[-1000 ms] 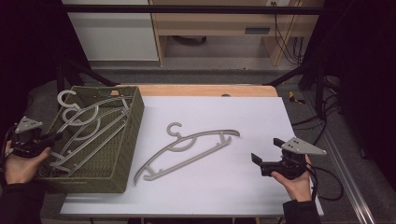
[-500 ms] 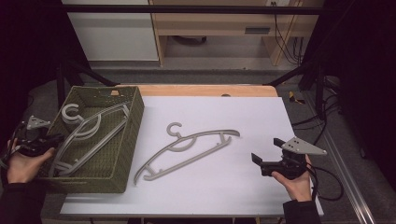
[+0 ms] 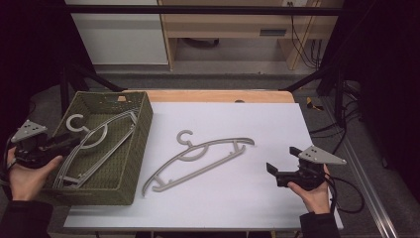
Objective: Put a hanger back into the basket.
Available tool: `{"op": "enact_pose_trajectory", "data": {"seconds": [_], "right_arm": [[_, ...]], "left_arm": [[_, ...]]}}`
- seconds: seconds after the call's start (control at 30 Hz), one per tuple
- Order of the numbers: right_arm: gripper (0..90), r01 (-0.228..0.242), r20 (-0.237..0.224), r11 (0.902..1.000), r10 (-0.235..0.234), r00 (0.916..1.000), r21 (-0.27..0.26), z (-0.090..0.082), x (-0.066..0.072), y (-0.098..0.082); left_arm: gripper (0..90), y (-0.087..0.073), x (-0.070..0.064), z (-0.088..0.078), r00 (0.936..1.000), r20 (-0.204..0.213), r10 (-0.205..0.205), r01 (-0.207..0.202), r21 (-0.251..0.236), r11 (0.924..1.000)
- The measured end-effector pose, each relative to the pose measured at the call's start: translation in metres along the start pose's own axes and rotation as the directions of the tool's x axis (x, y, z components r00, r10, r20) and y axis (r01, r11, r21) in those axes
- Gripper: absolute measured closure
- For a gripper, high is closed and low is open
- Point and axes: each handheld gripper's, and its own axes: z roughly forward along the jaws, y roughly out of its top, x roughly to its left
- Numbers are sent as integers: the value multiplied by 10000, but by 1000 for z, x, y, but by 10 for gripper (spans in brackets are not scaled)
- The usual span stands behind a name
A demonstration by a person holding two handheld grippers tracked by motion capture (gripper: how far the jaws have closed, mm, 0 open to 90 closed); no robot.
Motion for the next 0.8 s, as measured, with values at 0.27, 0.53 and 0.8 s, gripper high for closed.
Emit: {"op": "enact_pose_trajectory", "data": {"seconds": [0.27, 0.53, 0.8], "right_arm": [[19, -114, -25, 9999, 114, 9999, 16, 0, -2, -1], [18, -124, -23, 9998, 124, 9999, -128, -4, -3, 0], [18, -84, -52, 9998, 84, 10000, -160, -5, -3, 1]], "left_arm": [[393, 10, -47, 4, 9901, 1391, 165, -10, -1115, 9938], [248, 10, -89, 15, 9693, 2390, 572, -216, -1489, 9886], [169, 10, -126, 30, 9402, 3220, 1109, -710, -1329, 9886]]}}
